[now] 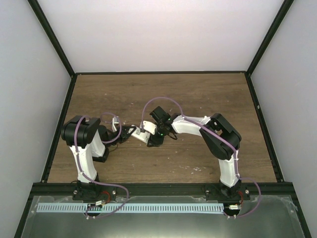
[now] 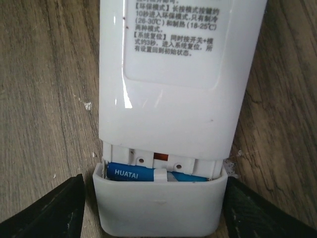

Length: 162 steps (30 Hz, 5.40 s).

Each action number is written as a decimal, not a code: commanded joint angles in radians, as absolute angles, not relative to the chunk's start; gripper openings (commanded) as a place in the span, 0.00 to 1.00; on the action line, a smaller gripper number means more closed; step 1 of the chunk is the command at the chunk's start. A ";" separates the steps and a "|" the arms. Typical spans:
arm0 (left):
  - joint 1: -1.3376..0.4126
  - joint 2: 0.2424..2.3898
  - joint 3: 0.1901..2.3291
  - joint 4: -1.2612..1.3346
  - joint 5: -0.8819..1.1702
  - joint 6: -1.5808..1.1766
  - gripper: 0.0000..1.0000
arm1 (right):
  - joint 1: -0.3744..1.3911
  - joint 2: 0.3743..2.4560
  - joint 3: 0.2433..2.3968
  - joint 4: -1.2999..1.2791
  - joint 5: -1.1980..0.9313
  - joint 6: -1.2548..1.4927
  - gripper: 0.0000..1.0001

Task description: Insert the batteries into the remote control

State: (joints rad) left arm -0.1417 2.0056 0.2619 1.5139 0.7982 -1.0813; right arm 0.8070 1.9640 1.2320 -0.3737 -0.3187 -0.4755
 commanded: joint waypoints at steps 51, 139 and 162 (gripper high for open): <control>-0.140 2.039 0.261 1.600 0.783 -1.060 0.00 | 0.734 1.927 1.253 -0.402 -0.411 -0.458 0.60; -0.140 2.048 0.277 1.603 0.830 -1.065 0.00 | 0.678 2.068 1.333 -0.378 -0.351 -0.344 0.46; -0.140 2.054 0.282 1.605 0.831 -1.066 0.00 | 0.673 2.088 1.374 -0.399 -0.436 -0.336 0.23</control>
State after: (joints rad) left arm -0.1249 2.0300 0.2871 1.5238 0.7864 -1.0962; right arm 0.6815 2.0365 1.3460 -0.4217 -0.5014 -0.3313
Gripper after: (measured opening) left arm 0.168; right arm 0.244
